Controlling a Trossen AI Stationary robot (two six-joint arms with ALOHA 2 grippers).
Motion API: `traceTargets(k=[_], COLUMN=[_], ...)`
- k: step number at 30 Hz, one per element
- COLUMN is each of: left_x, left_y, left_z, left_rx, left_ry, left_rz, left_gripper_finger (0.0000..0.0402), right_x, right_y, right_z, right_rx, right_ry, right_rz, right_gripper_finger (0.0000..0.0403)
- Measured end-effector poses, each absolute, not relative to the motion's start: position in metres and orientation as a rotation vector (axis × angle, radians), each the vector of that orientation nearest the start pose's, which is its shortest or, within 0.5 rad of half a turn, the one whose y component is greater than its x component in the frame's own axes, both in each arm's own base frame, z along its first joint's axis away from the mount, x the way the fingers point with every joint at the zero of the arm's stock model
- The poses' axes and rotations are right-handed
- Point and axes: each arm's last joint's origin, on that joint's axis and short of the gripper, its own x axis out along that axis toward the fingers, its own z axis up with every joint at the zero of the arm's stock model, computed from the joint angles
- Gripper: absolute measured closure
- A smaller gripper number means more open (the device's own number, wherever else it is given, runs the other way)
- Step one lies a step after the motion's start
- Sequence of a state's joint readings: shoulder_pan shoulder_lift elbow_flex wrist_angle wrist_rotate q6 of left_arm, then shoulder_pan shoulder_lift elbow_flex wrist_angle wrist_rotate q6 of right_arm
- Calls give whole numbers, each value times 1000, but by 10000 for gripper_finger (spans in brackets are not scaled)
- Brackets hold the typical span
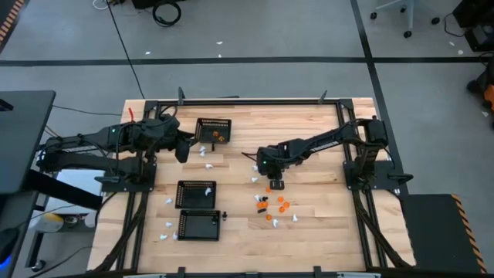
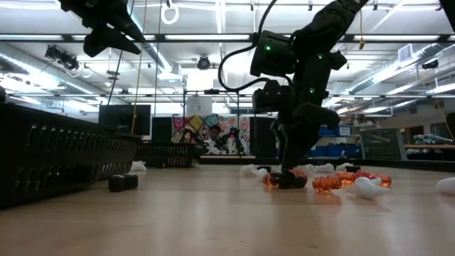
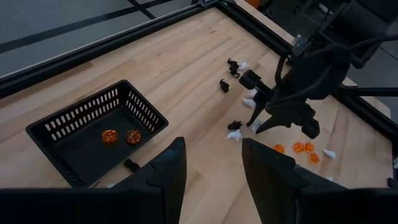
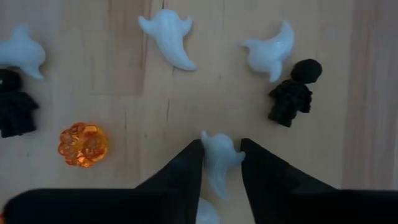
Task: Sort Halloween decoration
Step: Put the white toy into the middle black bin
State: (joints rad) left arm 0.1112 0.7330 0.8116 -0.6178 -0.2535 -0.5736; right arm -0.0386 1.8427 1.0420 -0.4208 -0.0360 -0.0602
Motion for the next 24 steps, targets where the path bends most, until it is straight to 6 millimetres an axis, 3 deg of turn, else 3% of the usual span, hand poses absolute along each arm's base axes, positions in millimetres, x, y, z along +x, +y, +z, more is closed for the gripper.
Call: traceTargets(k=[8,15,24], left_x=[144,144,143], left_y=[23,23,20], left_z=[310,310,307], left_rx=[-515,-515,-552], left_ry=[423,423,481], left_rz=[500,500,412], left_gripper_finger=[239,239,239], right_x=[338,345,380], right_y=[-11,-10,11], right_z=[134,139,187], right_rx=[30,34,70], right_ry=[1221,1204,1009], right_rz=[17,26,158], right_gripper_finger=[341,344,343])
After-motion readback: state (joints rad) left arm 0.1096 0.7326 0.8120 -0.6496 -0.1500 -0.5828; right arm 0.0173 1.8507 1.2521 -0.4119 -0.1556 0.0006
